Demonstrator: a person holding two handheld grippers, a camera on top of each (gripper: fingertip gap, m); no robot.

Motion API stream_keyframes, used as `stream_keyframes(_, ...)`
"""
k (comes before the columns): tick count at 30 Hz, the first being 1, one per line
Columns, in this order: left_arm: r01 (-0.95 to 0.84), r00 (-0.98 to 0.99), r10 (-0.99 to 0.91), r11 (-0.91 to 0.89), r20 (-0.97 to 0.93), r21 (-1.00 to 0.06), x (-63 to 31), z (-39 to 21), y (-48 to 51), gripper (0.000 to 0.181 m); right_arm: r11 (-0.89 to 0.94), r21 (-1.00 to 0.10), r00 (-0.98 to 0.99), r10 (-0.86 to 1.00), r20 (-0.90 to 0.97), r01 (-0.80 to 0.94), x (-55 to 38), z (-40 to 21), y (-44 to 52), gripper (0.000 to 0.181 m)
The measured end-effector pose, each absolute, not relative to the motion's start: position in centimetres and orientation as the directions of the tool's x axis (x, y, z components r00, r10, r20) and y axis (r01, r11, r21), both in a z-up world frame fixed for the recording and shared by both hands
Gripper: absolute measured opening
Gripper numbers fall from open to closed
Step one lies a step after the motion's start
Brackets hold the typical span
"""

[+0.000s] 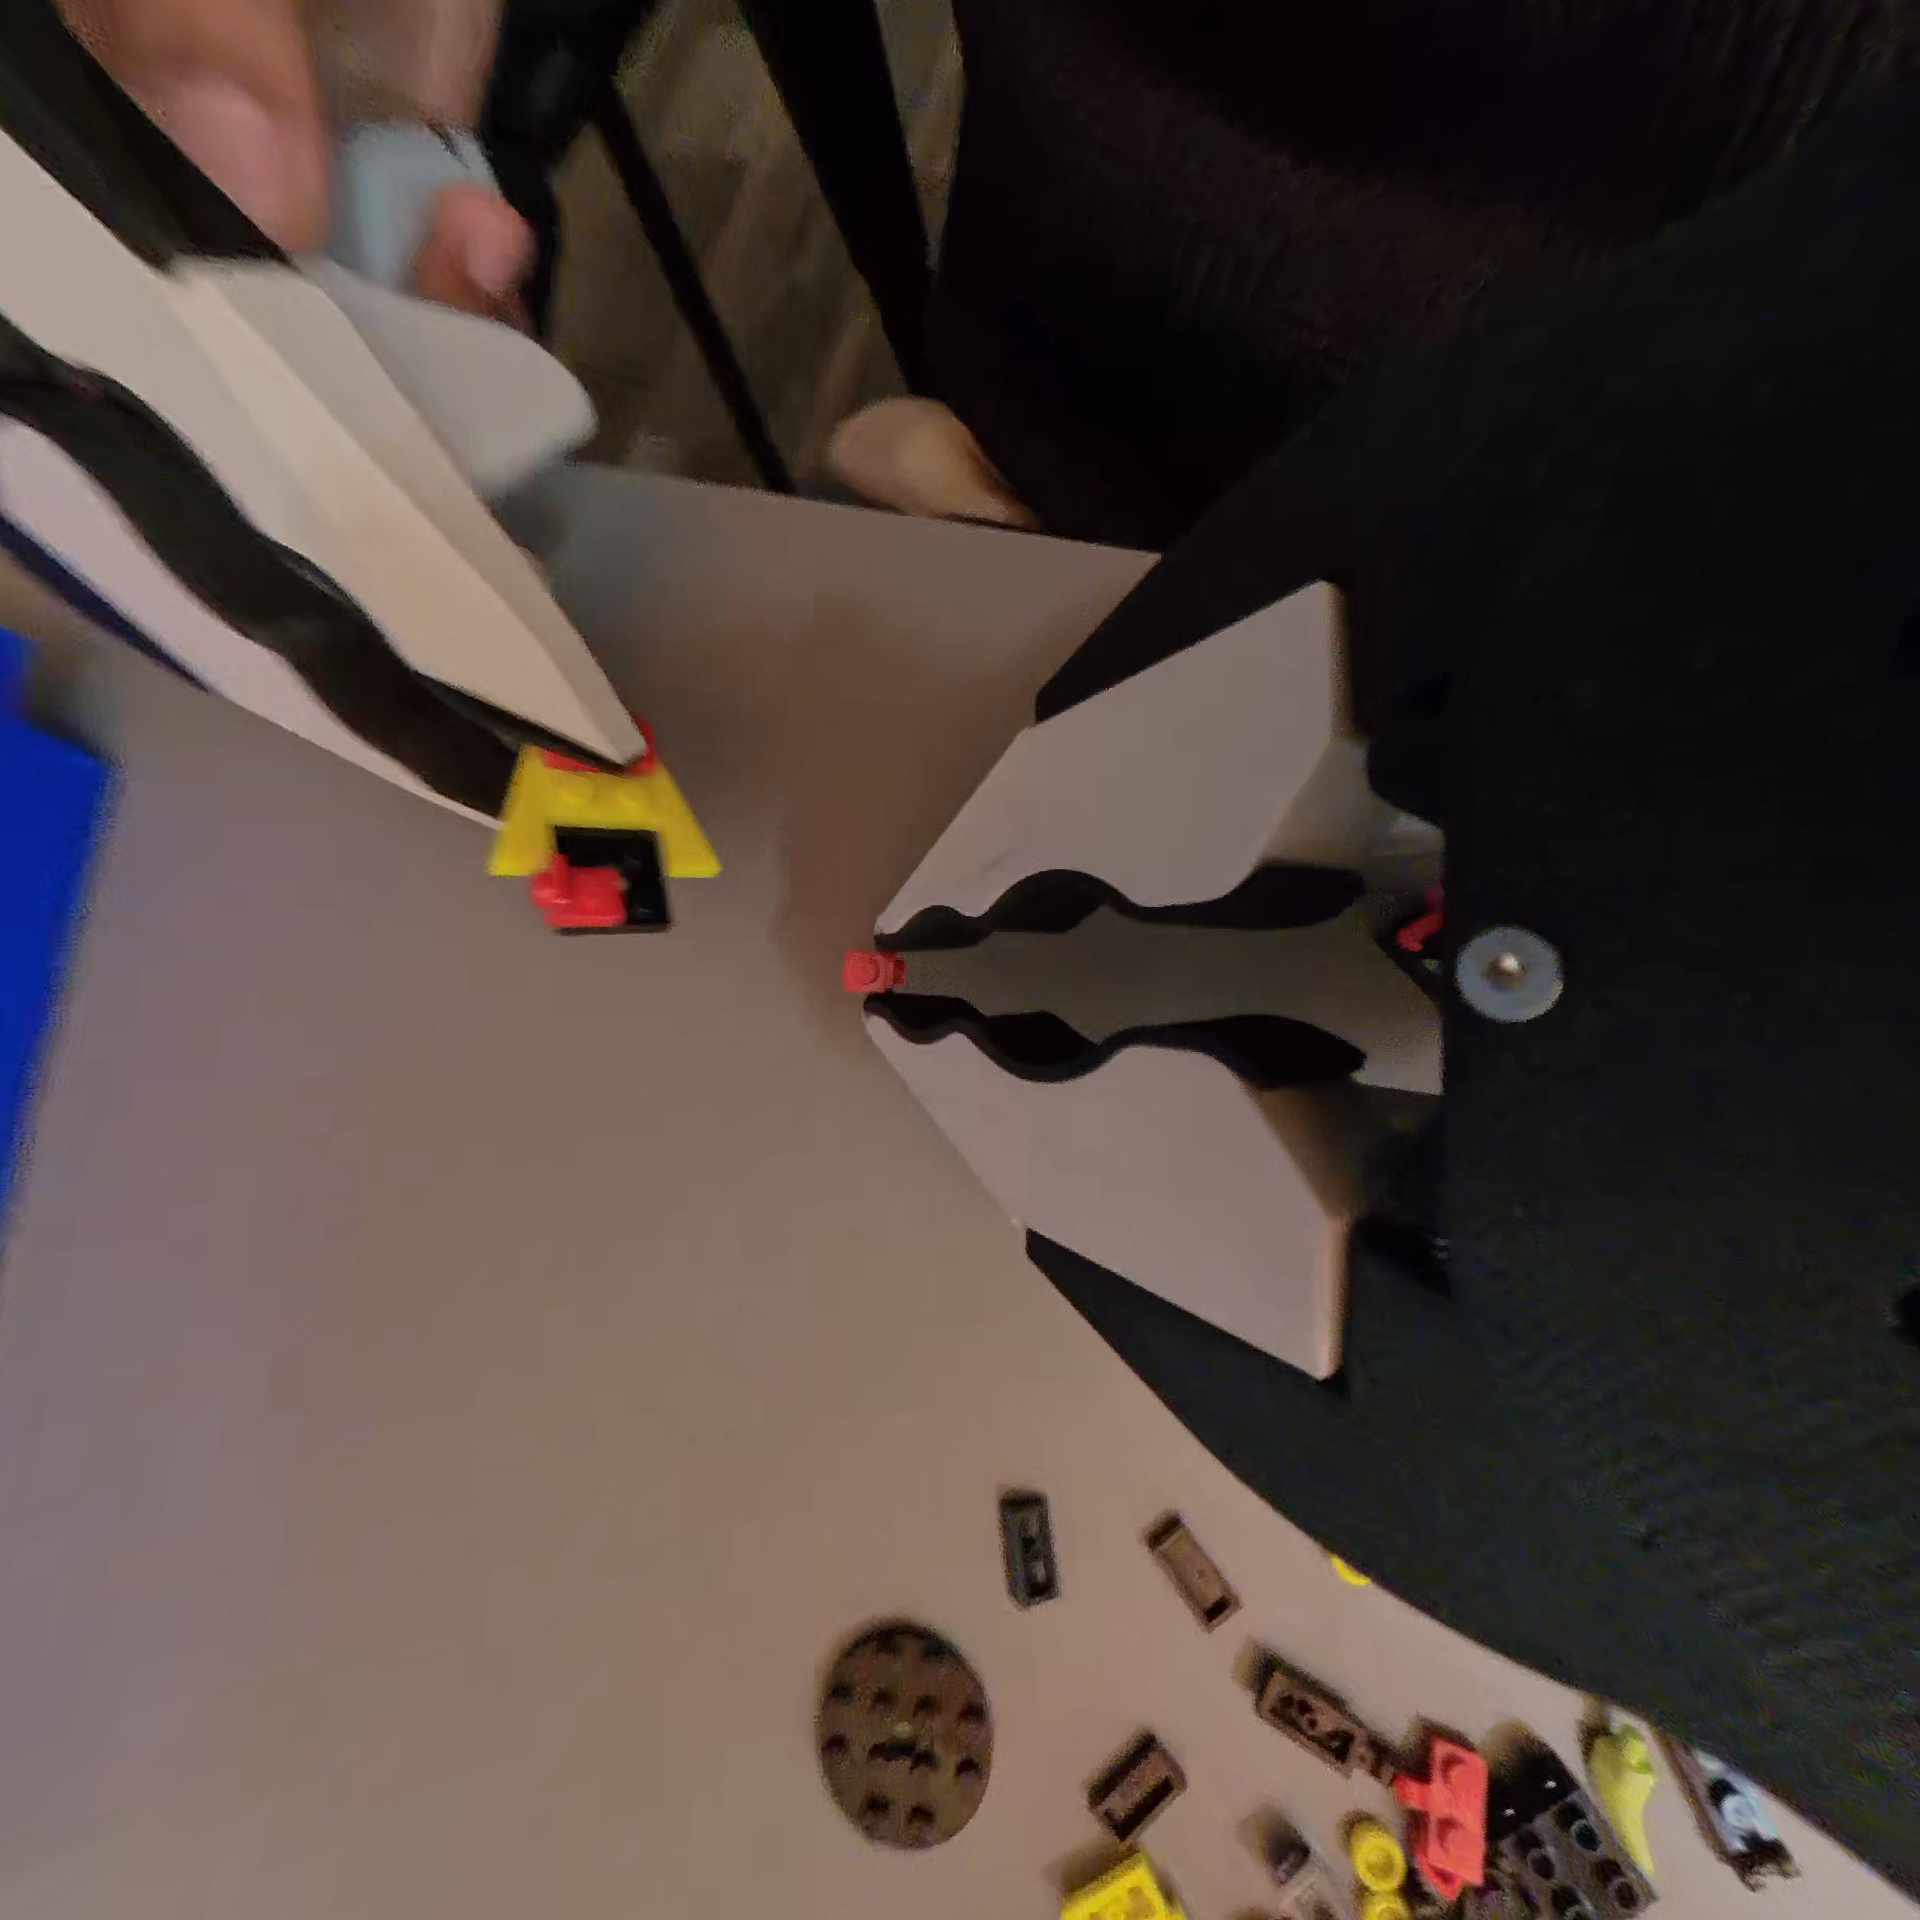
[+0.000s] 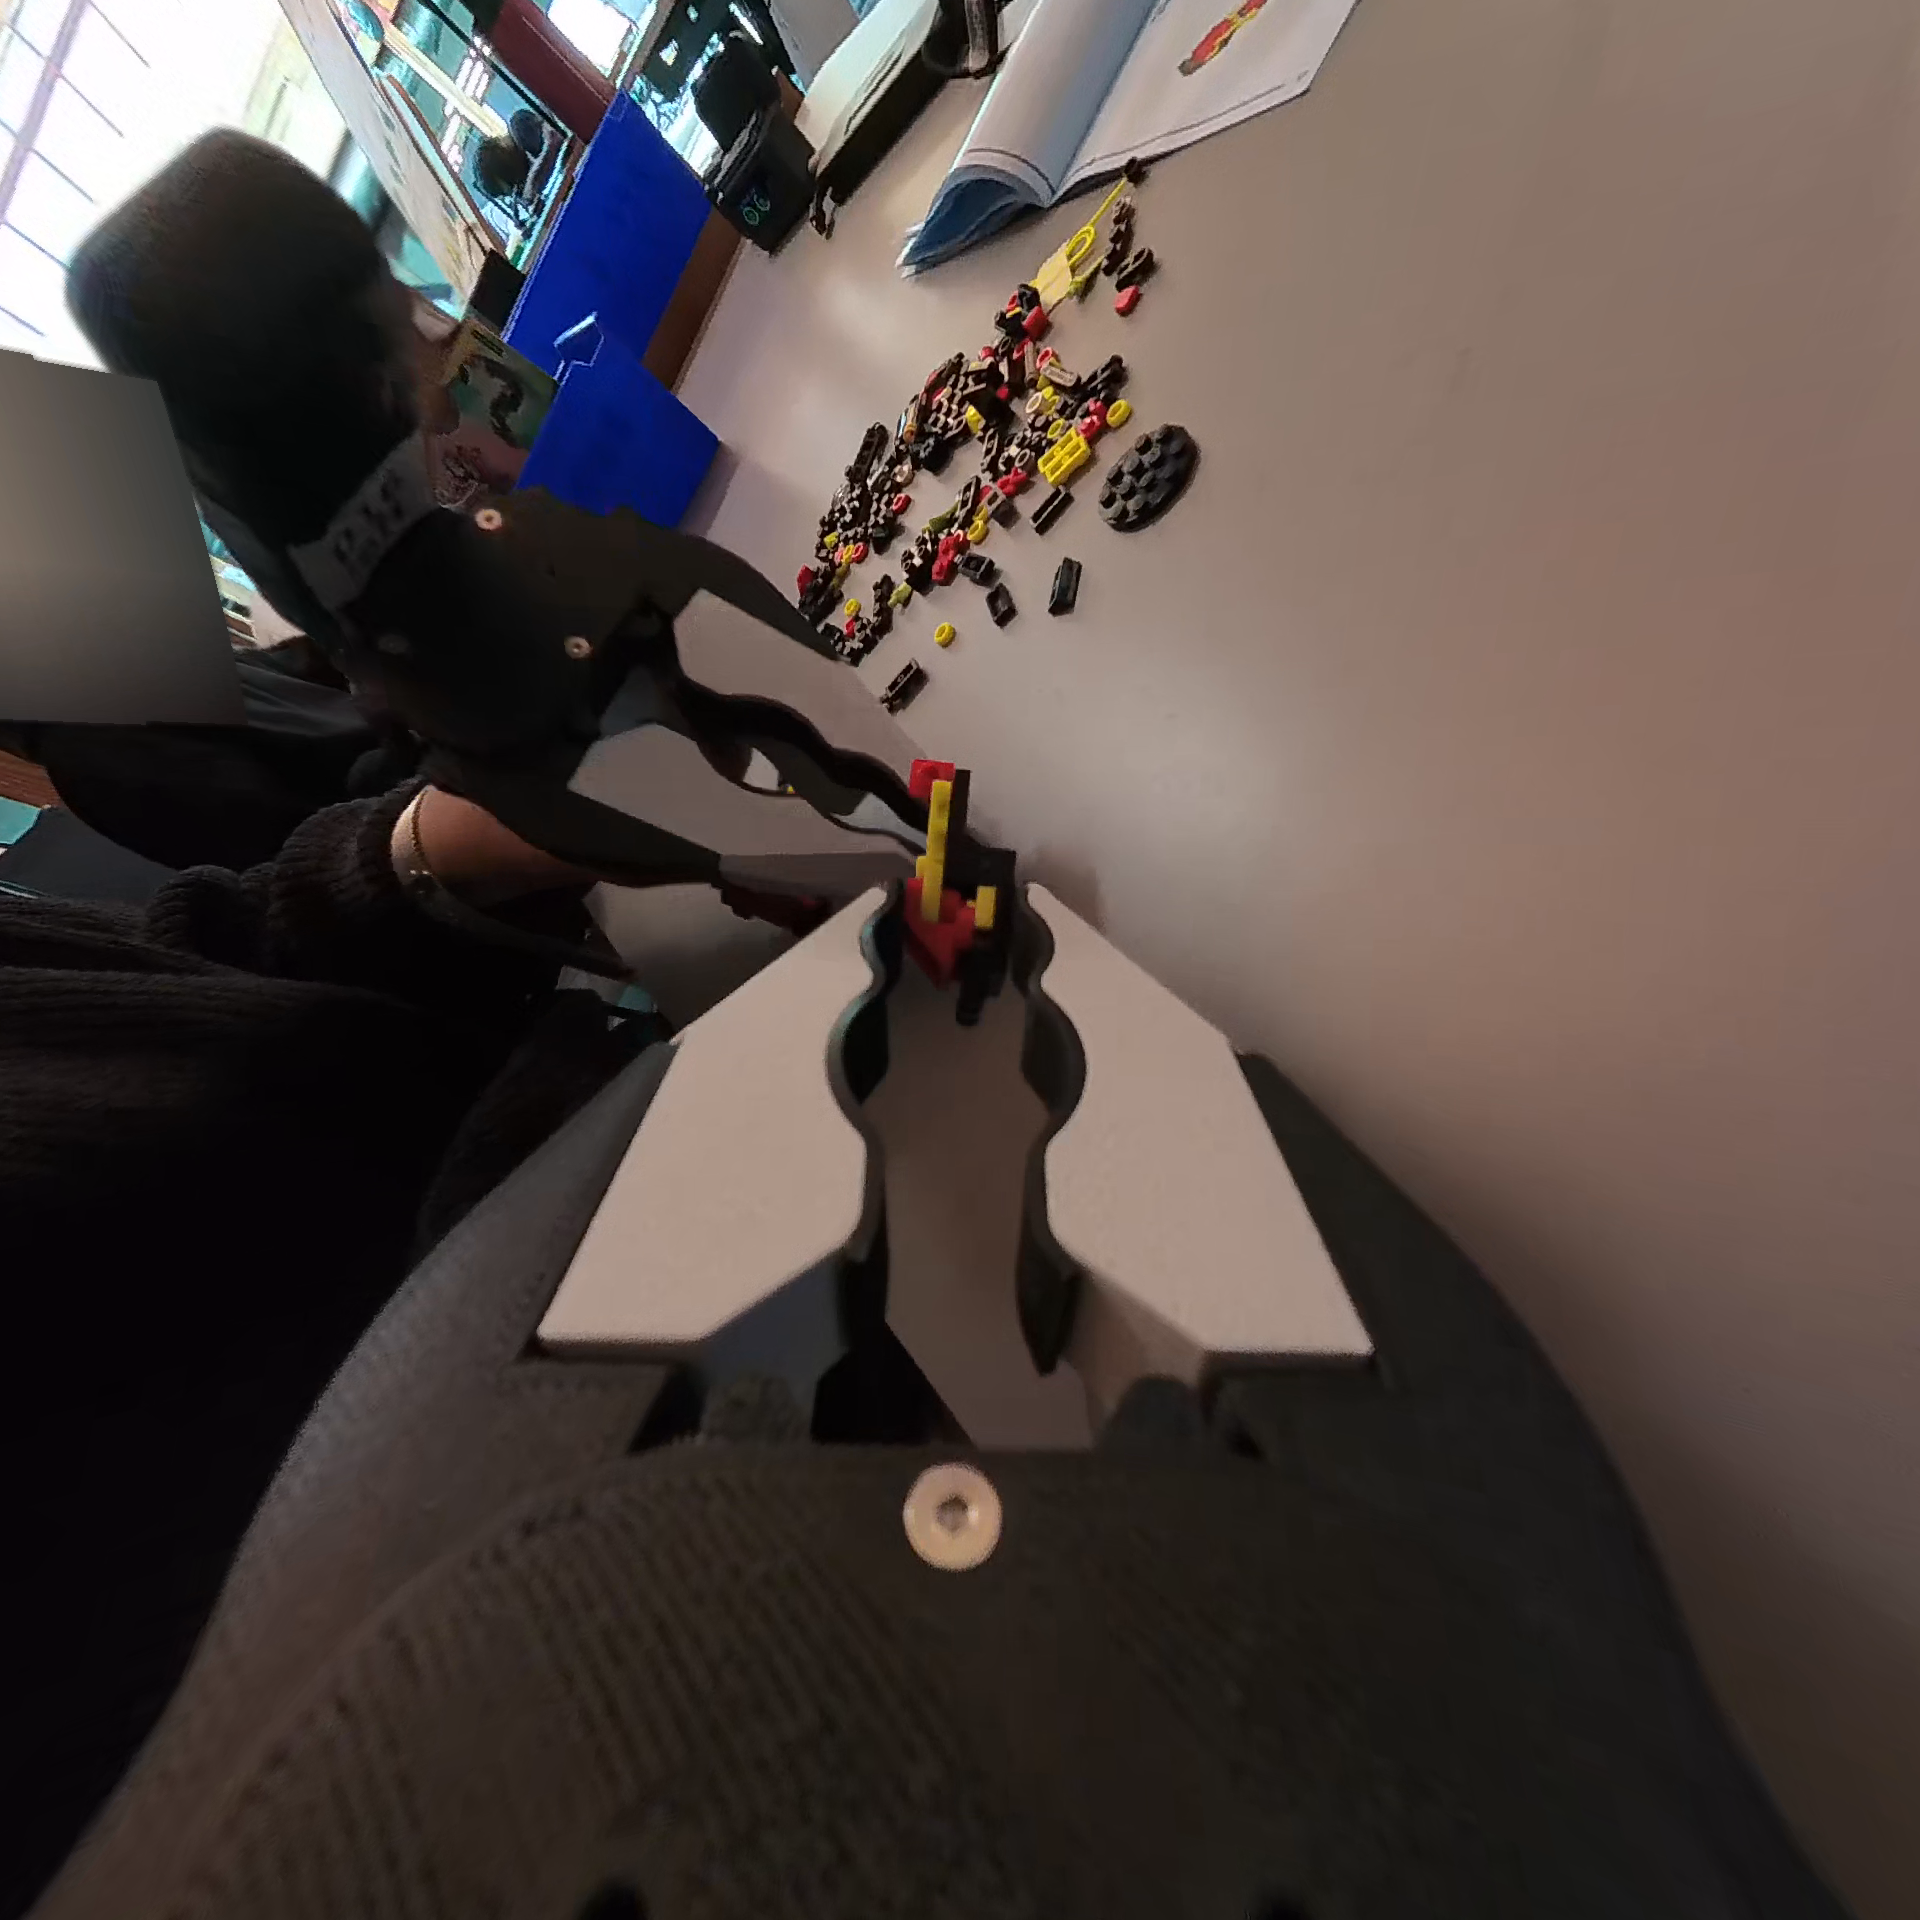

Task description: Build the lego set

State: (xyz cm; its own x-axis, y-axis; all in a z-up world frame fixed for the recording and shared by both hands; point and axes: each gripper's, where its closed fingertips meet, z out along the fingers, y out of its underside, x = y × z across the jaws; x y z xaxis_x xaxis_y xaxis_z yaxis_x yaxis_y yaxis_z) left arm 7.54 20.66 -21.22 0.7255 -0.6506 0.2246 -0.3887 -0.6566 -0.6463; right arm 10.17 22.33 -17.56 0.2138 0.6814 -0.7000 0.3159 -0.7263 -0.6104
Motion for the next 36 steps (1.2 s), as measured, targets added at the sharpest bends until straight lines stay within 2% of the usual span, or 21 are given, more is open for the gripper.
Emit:
stream_keyframes(4,-0.182,0.687,-0.651,-0.584,0.323,-0.791,8.0,-17.0,21.7,0.005,-0.746,-0.619,0.152,0.660,-0.736,0.244,9.8,-15.9,22.3,0.019)
stream_keyframes(9,-0.043,0.639,-0.670,-0.522,0.378,-0.852,8.0,-14.4,22.0,0.005,-0.725,-0.663,0.131,0.687,-0.714,0.188,9.6,-14.5,22.6,0.018)
stream_keyframes(15,-0.033,0.622,-0.686,-0.504,0.377,-0.863,8.1,-14.0,21.9,0.005,-0.674,-0.709,0.138,0.738,-0.661,0.206,9.3,-14.0,22.2,0.018)
stream_keyframes(26,-0.044,0.653,-0.672,-0.495,0.350,-0.868,8.1,-14.0,22.1,0.005,-0.713,-0.675,0.143,0.700,-0.700,0.188,8.9,-14.3,21.9,0.018)
stream_keyframes(36,-0.133,0.702,-0.667,-0.468,0.251,-0.874,8.0,-14.6,22.2,0.005,-0.719,-0.672,0.168,0.695,-0.699,0.178,8.8,-14.5,22.1,0.018)
